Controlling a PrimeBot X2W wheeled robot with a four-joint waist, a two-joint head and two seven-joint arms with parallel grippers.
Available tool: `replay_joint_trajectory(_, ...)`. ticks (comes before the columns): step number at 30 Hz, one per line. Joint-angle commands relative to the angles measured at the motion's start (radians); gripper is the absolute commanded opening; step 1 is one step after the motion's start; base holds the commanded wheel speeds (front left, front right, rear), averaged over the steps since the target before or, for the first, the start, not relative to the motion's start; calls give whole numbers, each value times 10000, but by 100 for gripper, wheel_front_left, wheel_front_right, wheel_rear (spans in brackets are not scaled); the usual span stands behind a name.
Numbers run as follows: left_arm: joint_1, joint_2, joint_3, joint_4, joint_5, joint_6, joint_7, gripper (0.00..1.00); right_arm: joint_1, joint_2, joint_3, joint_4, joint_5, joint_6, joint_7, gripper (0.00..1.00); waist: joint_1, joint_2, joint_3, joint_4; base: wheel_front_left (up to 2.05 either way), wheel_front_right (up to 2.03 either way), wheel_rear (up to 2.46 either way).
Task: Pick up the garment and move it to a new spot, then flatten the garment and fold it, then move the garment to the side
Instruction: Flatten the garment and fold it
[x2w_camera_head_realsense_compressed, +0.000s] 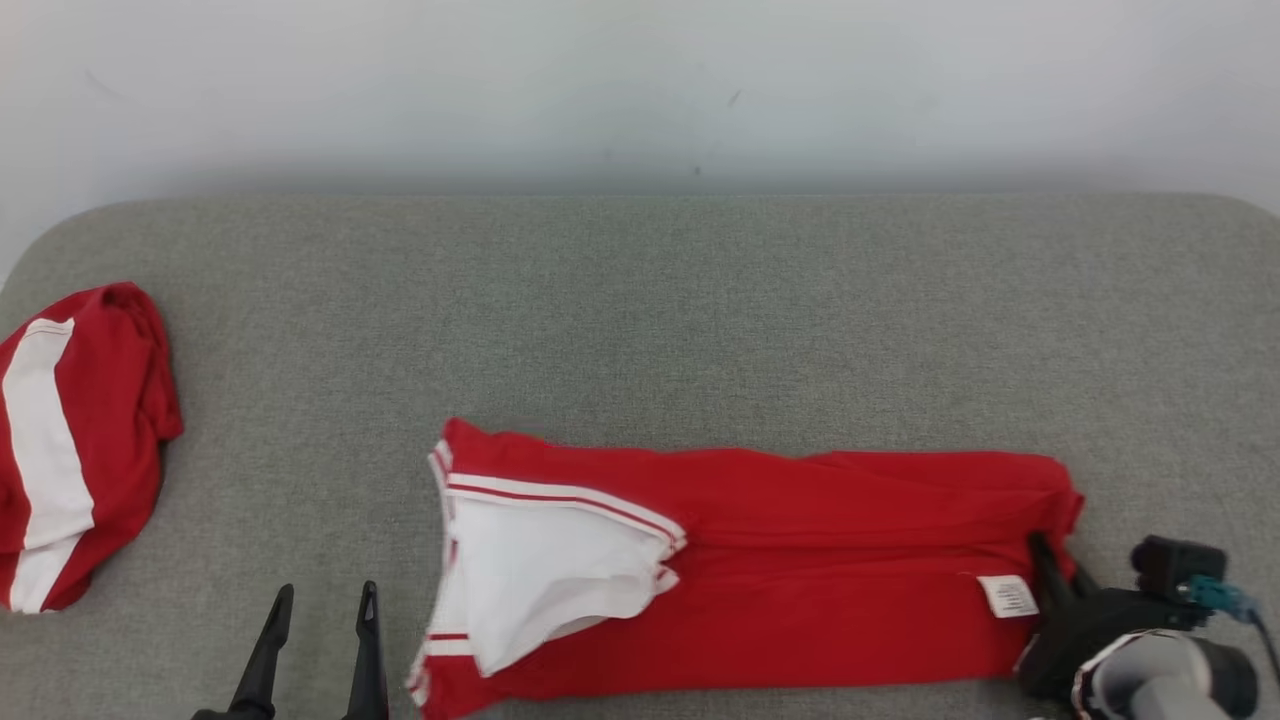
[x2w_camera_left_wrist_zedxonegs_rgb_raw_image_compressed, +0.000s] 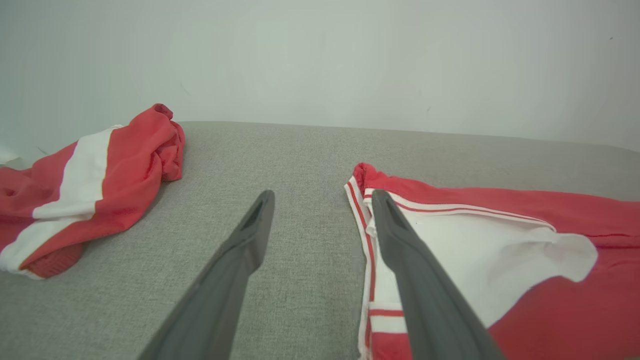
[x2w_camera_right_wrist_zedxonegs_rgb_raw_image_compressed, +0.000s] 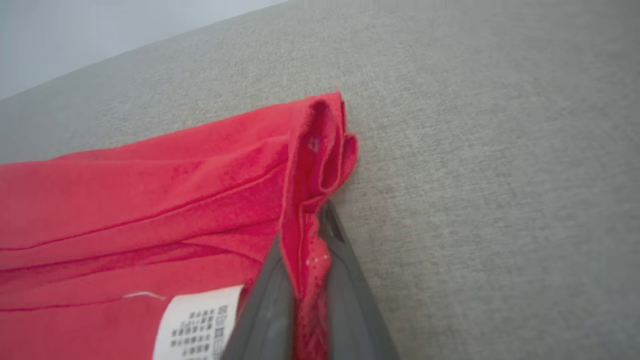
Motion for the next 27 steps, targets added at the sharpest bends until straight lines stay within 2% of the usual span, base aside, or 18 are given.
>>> replay_joint_trajectory(1, 89, -19, -33, 38, -63, -7, -18, 100, -56, -276, -150, 72, 83, -31, -116, 0, 0, -1, -15, -39, 0, 0, 0)
replay_joint_trajectory(6, 108, -18, -74, 97, -138, -15, -18, 100, -96, -1036, -632, 195, 148, -31, -263, 0, 0, -1, -81, -189, 0, 0, 0)
replay_joint_trajectory(13, 114, -19, -3, 110, -125, -26, -18, 100, -86, -1652, -916, -185, -58, -31, -310, 0, 0, -1, -105, -401, 0, 0, 0)
replay_joint_trajectory(18, 151, -18, 94, 143, -120, -31, -18, 100, 110, -1411, -706, -1291, -190, -31, -186, 0, 0, -1, -110, -606, 0, 0, 0)
replay_joint_trajectory(27, -22, -19, 119, 220, -124, -51, -18, 100, 863, -168, -6, -4719, -315, -31, 1036, 0, 0, -1, -52, -720, 0, 0, 0)
